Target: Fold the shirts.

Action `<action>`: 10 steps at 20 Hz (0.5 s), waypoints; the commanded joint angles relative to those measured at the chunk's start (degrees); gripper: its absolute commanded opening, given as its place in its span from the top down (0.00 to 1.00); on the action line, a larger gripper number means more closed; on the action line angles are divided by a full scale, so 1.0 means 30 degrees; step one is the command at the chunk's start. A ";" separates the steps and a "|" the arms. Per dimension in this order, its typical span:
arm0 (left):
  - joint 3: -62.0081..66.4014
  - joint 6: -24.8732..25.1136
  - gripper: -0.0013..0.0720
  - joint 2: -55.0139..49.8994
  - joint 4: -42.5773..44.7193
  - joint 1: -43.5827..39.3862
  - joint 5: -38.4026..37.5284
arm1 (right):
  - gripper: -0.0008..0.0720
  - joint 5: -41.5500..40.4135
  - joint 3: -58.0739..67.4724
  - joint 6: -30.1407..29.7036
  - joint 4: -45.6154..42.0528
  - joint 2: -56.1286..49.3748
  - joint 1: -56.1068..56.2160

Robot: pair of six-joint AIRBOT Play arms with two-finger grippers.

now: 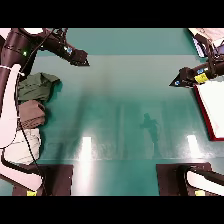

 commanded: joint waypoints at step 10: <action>0.0000 0.0007 0.95 -0.0015 0.0000 -0.0007 0.0007 | 0.96 0.0168 -0.0007 0.0015 0.0029 0.0007 0.0015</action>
